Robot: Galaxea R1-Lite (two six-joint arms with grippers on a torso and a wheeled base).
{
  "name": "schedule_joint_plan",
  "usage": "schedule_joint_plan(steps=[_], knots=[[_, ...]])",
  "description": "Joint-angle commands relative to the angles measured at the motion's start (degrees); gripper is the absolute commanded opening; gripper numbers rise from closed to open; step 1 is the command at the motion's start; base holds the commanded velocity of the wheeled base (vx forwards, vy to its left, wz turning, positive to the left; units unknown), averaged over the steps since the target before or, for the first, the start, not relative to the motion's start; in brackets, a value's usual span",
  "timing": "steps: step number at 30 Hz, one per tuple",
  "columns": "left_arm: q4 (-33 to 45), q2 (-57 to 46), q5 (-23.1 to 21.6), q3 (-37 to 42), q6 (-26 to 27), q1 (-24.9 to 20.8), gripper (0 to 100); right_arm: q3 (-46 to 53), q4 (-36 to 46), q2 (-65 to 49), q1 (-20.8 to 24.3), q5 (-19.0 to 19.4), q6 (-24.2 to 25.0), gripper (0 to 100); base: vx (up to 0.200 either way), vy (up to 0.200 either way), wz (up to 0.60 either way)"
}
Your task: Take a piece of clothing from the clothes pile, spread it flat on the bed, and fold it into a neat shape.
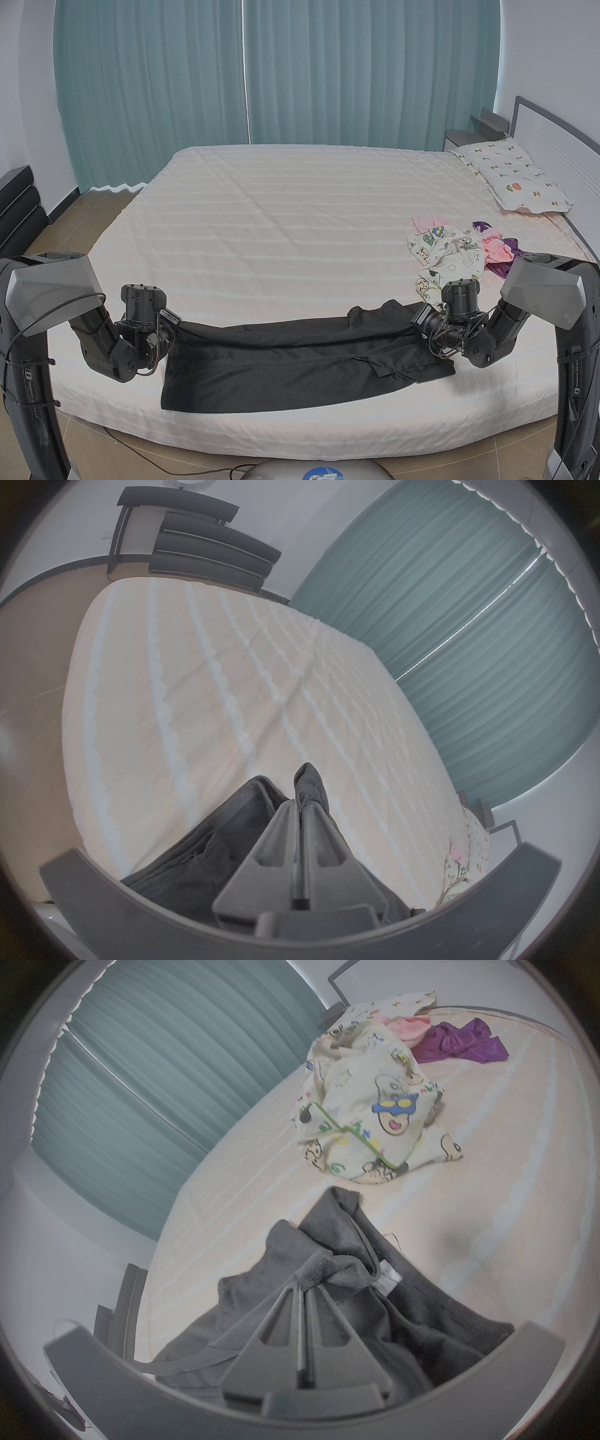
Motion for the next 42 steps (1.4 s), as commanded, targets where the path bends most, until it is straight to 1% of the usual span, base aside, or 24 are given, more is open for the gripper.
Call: schedule_joint_plan(steps=[1,4,5,7,9,10,11,14,17,19,20,21,28,29,31,32,42], knots=[[-1.1,0.0,0.2,0.0,-0.1,0.3,0,0.3,-3.4,-0.3,0.0,-0.1,0.4,0,0.000,0.000,0.00],[-2.6,0.0,0.3,0.0,-0.2,0.5,0,0.4,-6.7,0.1,0.0,-0.3,0.4,0,0.000,0.000,0.00],[-4.4,0.1,0.3,0.0,-0.2,0.6,0,0.2,-8.7,0.4,0.1,-0.8,0.4,0,0.000,0.000,0.00],[-9.5,0.6,1.3,0.1,-0.2,1.3,0,-1.1,-13.6,2.0,0.1,-3.8,0.5,0,0.000,0.000,0.00],[-12.0,0.9,1.9,0.1,-0.2,1.7,0,-1.7,-16.1,3.2,0.1,-4.9,0.4,0,0.000,0.000,0.00],[-14.3,1.7,2.1,0.6,-0.1,2.2,0,-1.6,-18.7,4.2,0.2,-5.5,0.2,0,0.000,0.000,0.00],[-15.8,2.4,1.9,1.6,0.1,2.2,0,-1.0,-19.4,4.4,0.2,-5.5,0.1,0,0.000,0.000,0.00],[-17.4,3.4,1.6,3.0,0.5,2.2,0,-0.5,-19.3,4.4,0.3,-5.5,0.0,0,0.000,0.000,0.00],[-17.1,4.2,0.7,4.8,3.7,1.8,0,3.0,-17.8,3.9,0.2,-4.5,-1.2,0,0.000,0.000,0.00],[-17.3,6.3,0.4,6.8,8.0,1.6,0,5.0,-16.3,3.5,-0.1,-3.7,-4.2,0,0.000,0.000,0.00],[-17.3,6.3,0.4,6.8,8.0,1.6,0,5.0,-16.3,3.5,-0.1,-3.7,-4.2,0,0.000,0.000,0.00],[-17.8,7.2,0.4,7.5,9.6,1.4,0,6.3,-16.0,3.2,-0.4,-3.6,-5.4,0,0.000,0.000,0.00],[-17.3,7.3,0.2,10.9,10.7,0.1,0,8.7,-15.7,3.4,-0.5,-3.1,-8.5,0,0.000,0.000,0.00],[-17.3,7.4,0.2,11.8,11.9,-0.1,0,9.2,-15.7,3.4,-0.4,-3.1,-9.2,0,0.000,0.000,0.00],[-17.3,7.4,0.2,11.8,11.9,-0.1,0,9.2,-15.7,3.4,-0.4,-3.1,-9.2,0,0.000,0.000,0.00],[-17.3,7.8,0.2,12.5,13.5,-0.4,0,10.1,-15.1,3.4,-0.3,-3.1,-10.1,0,0.000,0.000,0.00],[-17.1,8.6,-0.4,14.2,14.4,-0.7,0,11.6,-14.6,3.5,-0.2,-3.1,-12.5,0,0.000,0.000,0.00]])
